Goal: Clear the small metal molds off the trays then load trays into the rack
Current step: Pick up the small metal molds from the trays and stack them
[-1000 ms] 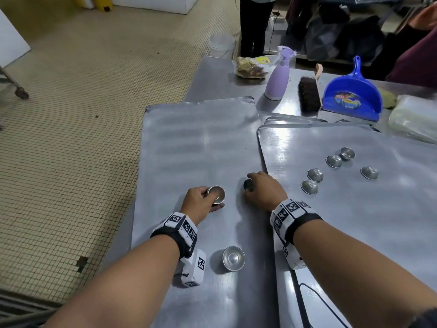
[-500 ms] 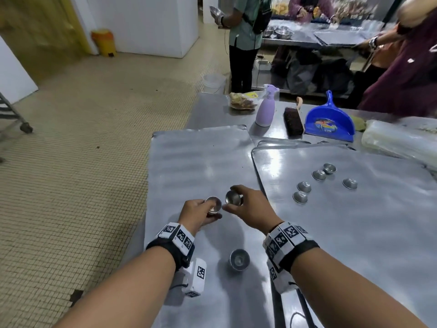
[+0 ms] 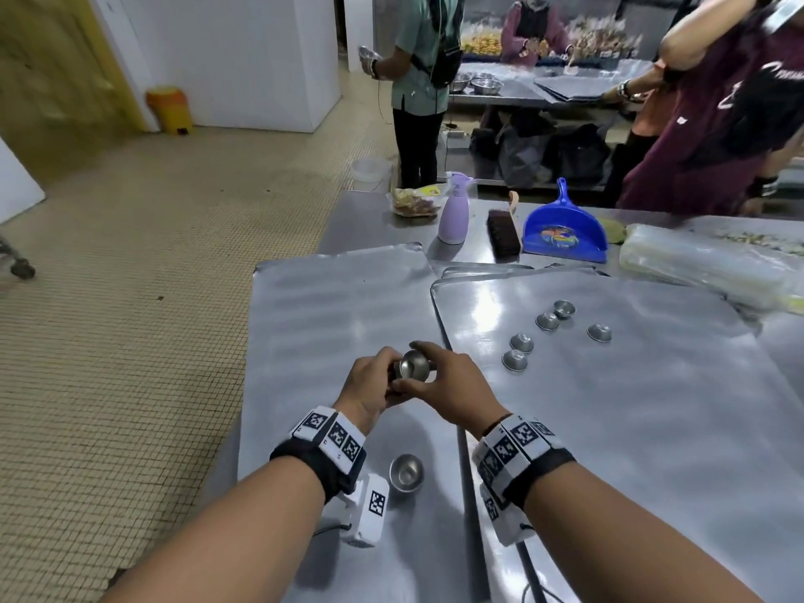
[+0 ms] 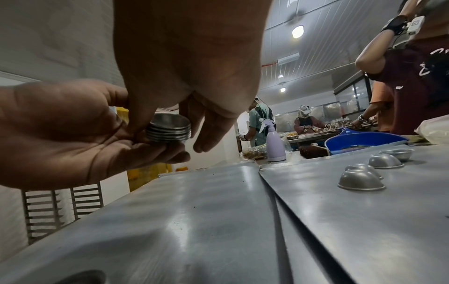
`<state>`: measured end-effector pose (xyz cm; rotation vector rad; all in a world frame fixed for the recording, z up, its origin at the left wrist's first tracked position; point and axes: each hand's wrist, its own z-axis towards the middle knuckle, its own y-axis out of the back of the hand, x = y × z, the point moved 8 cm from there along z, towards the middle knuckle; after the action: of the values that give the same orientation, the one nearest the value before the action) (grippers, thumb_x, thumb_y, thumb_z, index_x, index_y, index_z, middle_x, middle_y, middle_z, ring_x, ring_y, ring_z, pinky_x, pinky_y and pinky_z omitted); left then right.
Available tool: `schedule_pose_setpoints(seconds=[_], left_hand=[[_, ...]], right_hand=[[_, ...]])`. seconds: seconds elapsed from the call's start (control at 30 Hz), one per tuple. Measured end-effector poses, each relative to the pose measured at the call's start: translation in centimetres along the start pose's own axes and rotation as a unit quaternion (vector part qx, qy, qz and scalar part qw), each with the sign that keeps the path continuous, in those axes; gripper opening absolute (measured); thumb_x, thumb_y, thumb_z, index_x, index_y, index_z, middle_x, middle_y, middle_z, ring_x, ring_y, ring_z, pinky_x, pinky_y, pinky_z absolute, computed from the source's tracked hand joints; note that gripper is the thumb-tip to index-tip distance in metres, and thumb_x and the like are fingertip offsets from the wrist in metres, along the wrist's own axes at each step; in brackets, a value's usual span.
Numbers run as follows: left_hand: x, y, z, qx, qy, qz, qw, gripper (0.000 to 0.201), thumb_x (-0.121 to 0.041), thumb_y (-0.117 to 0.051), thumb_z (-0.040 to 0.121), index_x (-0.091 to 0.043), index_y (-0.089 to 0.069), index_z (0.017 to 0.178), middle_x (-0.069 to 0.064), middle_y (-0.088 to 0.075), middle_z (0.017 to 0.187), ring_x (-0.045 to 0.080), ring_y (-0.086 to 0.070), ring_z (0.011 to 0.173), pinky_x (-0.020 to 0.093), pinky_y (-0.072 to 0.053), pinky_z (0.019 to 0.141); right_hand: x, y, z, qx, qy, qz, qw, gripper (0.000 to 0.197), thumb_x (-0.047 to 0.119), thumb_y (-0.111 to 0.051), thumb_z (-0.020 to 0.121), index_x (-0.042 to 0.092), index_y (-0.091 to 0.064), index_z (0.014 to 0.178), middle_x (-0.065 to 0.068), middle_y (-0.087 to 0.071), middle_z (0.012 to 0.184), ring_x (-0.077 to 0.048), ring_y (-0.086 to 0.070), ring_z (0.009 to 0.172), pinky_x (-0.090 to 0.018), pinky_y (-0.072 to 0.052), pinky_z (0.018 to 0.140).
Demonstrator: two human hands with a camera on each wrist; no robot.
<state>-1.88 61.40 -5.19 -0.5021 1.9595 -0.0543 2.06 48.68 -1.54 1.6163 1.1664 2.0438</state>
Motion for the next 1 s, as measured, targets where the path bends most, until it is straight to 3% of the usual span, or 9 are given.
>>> schedule_pose_setpoints(seconds=[0.1, 0.23, 0.37, 0.47, 0.57, 0.67, 0.73, 0.87, 1.0], left_hand=[[-0.3, -1.8, -0.2, 0.0, -0.007, 0.011, 1.0, 0.029, -0.021, -0.052, 0.092, 0.001, -0.07, 0.089, 0.021, -0.064, 0.085, 0.029, -0.063, 0.074, 0.033, -0.056, 0.066], [-0.5, -4.4, -0.7, -0.018, -0.008, -0.034, 0.999, 0.025, -0.02, -0.064, 0.093, 0.003, -0.069, 0.097, 0.022, -0.07, 0.087, 0.039, -0.073, 0.082, 0.041, -0.062, 0.082], [0.3, -6.7, -1.0, -0.047, -0.01, 0.016, 0.999, 0.03, -0.011, -0.073, 0.088, 0.014, -0.067, 0.103, 0.025, -0.067, 0.09, 0.035, -0.075, 0.079, 0.029, -0.062, 0.069], [1.5, -8.0, -1.4, -0.076, -0.007, 0.067, 0.995, 0.018, -0.004, -0.067, 0.09, 0.012, -0.066, 0.099, 0.028, -0.07, 0.092, 0.029, -0.076, 0.076, 0.023, -0.059, 0.062], [2.8, -8.9, -1.7, -0.1, -0.006, 0.091, 0.991, 0.019, 0.0, -0.061, 0.092, 0.016, -0.064, 0.101, 0.027, -0.07, 0.089, 0.03, -0.076, 0.073, 0.023, -0.059, 0.06], [3.9, -9.6, -2.5, -0.115, -0.003, 0.092, 0.989, 0.018, 0.001, -0.061, 0.091, 0.016, -0.064, 0.098, 0.025, -0.07, 0.087, 0.033, -0.076, 0.075, 0.026, -0.06, 0.063], [4.7, -10.1, -3.2, -0.12, -0.004, 0.093, 0.988, 0.018, 0.0, -0.061, 0.091, 0.016, -0.065, 0.099, 0.025, -0.071, 0.089, 0.034, -0.077, 0.076, 0.027, -0.06, 0.065], [6.4, -11.1, -4.3, -0.131, 0.003, 0.083, 0.988, 0.021, 0.001, -0.061, 0.091, 0.019, -0.063, 0.101, 0.026, -0.068, 0.091, 0.034, -0.076, 0.075, 0.028, -0.062, 0.065], [7.9, -12.7, -4.5, -0.135, 0.007, 0.08, 0.988, 0.017, 0.0, -0.061, 0.091, 0.016, -0.064, 0.096, 0.027, -0.069, 0.091, 0.034, -0.077, 0.075, 0.029, -0.063, 0.066]], right_hand=[[-1.5, 1.9, -0.8, 0.018, 0.006, 0.031, 0.999, 0.084, 0.068, -0.074, 0.071, 0.031, -0.05, 0.143, 0.012, -0.067, 0.127, -0.006, -0.064, 0.109, -0.031, -0.053, 0.093], [-6.7, 6.0, -1.2, -0.007, -0.024, 0.016, 1.0, 0.059, 0.062, -0.062, 0.086, 0.028, -0.058, 0.134, 0.011, -0.065, 0.126, -0.007, -0.066, 0.098, -0.032, -0.054, 0.088], [-14.0, 9.3, 0.0, -0.019, -0.092, -0.08, 0.992, 0.037, 0.041, -0.055, 0.094, 0.021, -0.062, 0.125, 0.0, -0.065, 0.125, -0.024, -0.064, 0.108, -0.034, -0.048, 0.086], [-17.8, 9.7, 1.8, 0.03, -0.109, -0.11, 0.988, 0.031, 0.04, -0.05, 0.094, 0.02, -0.059, 0.115, -0.006, -0.065, 0.117, -0.029, -0.062, 0.103, -0.039, -0.05, 0.084], [-19.5, 8.5, 3.4, 0.106, -0.095, -0.139, 0.98, 0.027, 0.04, -0.045, 0.095, 0.021, -0.053, 0.114, -0.007, -0.062, 0.12, -0.029, -0.062, 0.102, -0.04, -0.051, 0.085], [-20.5, 6.9, 4.3, 0.16, -0.073, -0.184, 0.967, 0.043, 0.027, -0.053, 0.09, 0.03, -0.05, 0.134, -0.005, -0.058, 0.133, -0.033, -0.061, 0.114, -0.04, -0.051, 0.091], [-20.6, 6.6, 4.4, 0.155, -0.065, -0.193, 0.967, 0.042, 0.026, -0.051, 0.087, 0.033, -0.053, 0.128, -0.006, -0.06, 0.127, -0.034, -0.061, 0.113, -0.04, -0.051, 0.091], [-20.8, 7.1, 3.3, 0.125, -0.056, -0.174, 0.975, 0.024, 0.024, -0.046, 0.097, 0.018, -0.05, 0.12, -0.016, -0.063, 0.113, -0.036, -0.061, 0.103, -0.04, -0.05, 0.088], [-21.5, 7.5, 1.6, 0.12, -0.038, -0.187, 0.974, 0.026, 0.02, -0.042, 0.1, 0.011, -0.054, 0.12, -0.014, -0.058, 0.119, -0.035, -0.06, 0.105, -0.037, -0.046, 0.087]])
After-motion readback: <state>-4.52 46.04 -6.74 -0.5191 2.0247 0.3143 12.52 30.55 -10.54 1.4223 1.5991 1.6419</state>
